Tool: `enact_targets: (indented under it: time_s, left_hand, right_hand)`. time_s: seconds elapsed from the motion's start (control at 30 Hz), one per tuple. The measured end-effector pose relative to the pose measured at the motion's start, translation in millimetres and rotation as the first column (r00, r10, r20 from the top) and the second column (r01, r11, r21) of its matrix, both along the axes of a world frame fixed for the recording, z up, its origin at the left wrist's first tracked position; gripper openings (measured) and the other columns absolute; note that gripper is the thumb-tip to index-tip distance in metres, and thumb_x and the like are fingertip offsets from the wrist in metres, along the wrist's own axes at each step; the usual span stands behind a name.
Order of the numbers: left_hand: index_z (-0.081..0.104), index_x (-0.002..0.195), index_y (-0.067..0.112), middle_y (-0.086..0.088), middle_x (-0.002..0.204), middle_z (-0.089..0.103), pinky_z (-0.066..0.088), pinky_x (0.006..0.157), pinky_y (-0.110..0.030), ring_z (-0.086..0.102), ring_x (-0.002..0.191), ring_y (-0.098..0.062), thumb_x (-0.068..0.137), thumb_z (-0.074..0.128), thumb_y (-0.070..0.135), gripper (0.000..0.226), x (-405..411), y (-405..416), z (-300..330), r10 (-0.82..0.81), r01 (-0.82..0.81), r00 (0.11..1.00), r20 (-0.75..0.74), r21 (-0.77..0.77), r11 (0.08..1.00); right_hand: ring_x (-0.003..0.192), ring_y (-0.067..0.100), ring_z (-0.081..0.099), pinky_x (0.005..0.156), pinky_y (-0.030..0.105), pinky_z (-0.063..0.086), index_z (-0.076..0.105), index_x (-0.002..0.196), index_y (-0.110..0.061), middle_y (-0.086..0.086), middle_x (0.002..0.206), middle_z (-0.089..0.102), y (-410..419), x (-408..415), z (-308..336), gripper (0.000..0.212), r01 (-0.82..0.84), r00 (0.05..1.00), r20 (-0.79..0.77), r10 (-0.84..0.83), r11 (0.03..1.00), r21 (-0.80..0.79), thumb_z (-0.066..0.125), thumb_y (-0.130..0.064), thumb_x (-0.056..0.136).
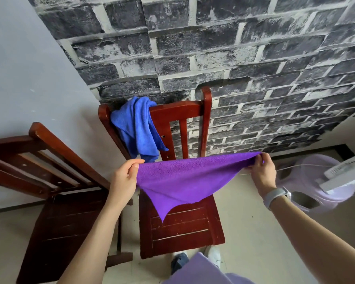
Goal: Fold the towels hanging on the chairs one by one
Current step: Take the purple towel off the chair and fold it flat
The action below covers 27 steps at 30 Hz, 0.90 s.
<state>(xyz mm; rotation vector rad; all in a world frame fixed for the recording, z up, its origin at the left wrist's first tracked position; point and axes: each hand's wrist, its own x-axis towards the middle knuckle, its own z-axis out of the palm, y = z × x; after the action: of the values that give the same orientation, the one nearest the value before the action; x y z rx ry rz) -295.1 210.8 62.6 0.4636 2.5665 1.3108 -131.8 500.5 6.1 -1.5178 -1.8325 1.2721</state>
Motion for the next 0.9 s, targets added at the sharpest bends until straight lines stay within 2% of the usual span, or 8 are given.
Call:
enact_targets:
  time_s: [0.13, 0.2, 0.27, 0.33, 0.43, 0.7, 0.83, 0.9]
  left_hand:
    - [0.063, 0.104, 0.011, -0.003, 0.098, 0.061, 0.051, 0.086, -0.05, 0.058, 0.1, -0.023, 0.095, 0.04, 0.009, 0.025, 1, -3, 0, -0.007, 0.007, 1.0, 0.025, 0.006, 1.0]
    - [0.063, 0.103, 0.012, 0.0, 0.096, 0.061, 0.051, 0.085, -0.049, 0.059, 0.097, -0.022, 0.094, 0.042, 0.009, 0.023, 1, -2, 1, 0.01, -0.01, 1.0, -0.002, 0.011, 1.0]
    - [0.064, 0.101, 0.009, -0.002, 0.094, 0.064, 0.05, 0.083, -0.042, 0.059, 0.093, -0.022, 0.093, 0.045, 0.008, 0.021, -1, -2, 1, 0.039, -0.041, 0.997, -0.066, -0.025, 0.999]
    - [0.062, 0.099, 0.005, -0.009, 0.094, 0.067, 0.042, 0.077, -0.029, 0.059, 0.089, -0.025, 0.092, 0.046, 0.007, 0.018, -4, -3, 0, 0.047, -0.063, 0.988, -0.147, -0.11, 0.992]
    - [0.06, 0.098, 0.003, -0.014, 0.096, 0.067, 0.034, 0.075, -0.027, 0.059, 0.092, -0.033, 0.093, 0.044, 0.007, 0.017, -11, -6, -4, 0.016, -0.049, 0.988, -0.154, -0.219, 0.974]
    - [0.063, 0.102, 0.011, -0.008, 0.097, 0.065, 0.042, 0.07, -0.02, 0.061, 0.094, -0.024, 0.085, 0.062, 0.016, 0.018, -18, -19, -8, -0.063, 0.101, 0.98, 0.187, -0.203, 0.974]
    - [0.062, 0.115, 0.014, -0.004, 0.108, 0.056, 0.039, 0.083, -0.021, 0.054, 0.101, -0.016, 0.077, 0.071, 0.016, 0.039, -12, -19, -9, -0.137, 0.193, 0.96, 0.245, -0.224, 0.955]
    - [0.061, 0.119, 0.012, -0.004, 0.113, 0.045, 0.032, 0.088, -0.019, 0.046, 0.103, -0.012, 0.076, 0.073, 0.013, 0.045, -9, -18, -12, -0.2, 0.259, 0.958, 0.204, -0.318, 0.912]
  right_hand:
    - [0.085, 0.029, 0.05, 0.085, 0.049, 0.046, 0.054, 0.099, -0.01, 0.01, 0.088, 0.052, 8, -3, -2, 0.017, 0.038, 0.982, -0.182, -0.053, 0.996, -0.083, 0.039, -0.015, 0.095]
    - [0.087, 0.023, 0.049, 0.082, 0.038, 0.049, 0.057, 0.104, -0.008, 0.012, 0.092, 0.055, 11, -5, 0, 0.019, 0.041, 0.982, -0.178, -0.055, 0.996, -0.08, 0.043, -0.015, 0.094]
    - [0.09, 0.02, 0.048, 0.065, 0.014, 0.041, 0.057, 0.11, -0.001, 0.012, 0.098, 0.055, 15, -5, 4, 0.023, -0.005, 0.991, -0.136, 0.0, 1.0, -0.03, 0.045, -0.012, 0.094]
    - [0.088, 0.019, 0.049, 0.05, 0.007, 0.036, 0.059, 0.108, 0.002, 0.011, 0.096, 0.056, 17, -2, 7, 0.023, -0.104, 0.991, -0.085, 0.104, 0.995, -0.001, 0.046, -0.01, 0.093]
    - [0.087, 0.019, 0.052, 0.057, 0.003, 0.037, 0.066, 0.099, 0.001, 0.011, 0.093, 0.062, 23, 8, 3, 0.023, -0.272, 0.962, 0.008, 0.272, 0.962, 0.012, 0.046, -0.008, 0.092]
    - [0.059, -0.007, 0.057, 0.059, 0.006, 0.045, 0.067, 0.078, -0.023, -0.001, 0.083, 0.064, 29, 32, -2, 0.036, -0.403, 0.915, -0.004, 0.403, 0.912, -0.073, 0.048, 0.007, 0.086]
    - [0.073, 0.017, 0.057, 0.074, 0.03, 0.051, 0.063, 0.076, -0.026, 0.004, 0.082, 0.062, 26, 38, 1, 0.044, -0.417, 0.909, -0.008, 0.417, 0.908, -0.031, 0.044, 0.012, 0.086]
    - [0.084, 0.02, 0.057, 0.085, 0.029, 0.047, 0.066, 0.079, -0.022, 0.006, 0.087, 0.063, 24, 39, 2, 0.041, -0.451, 0.892, 0.029, 0.451, 0.892, 0.005, 0.044, 0.012, 0.086]
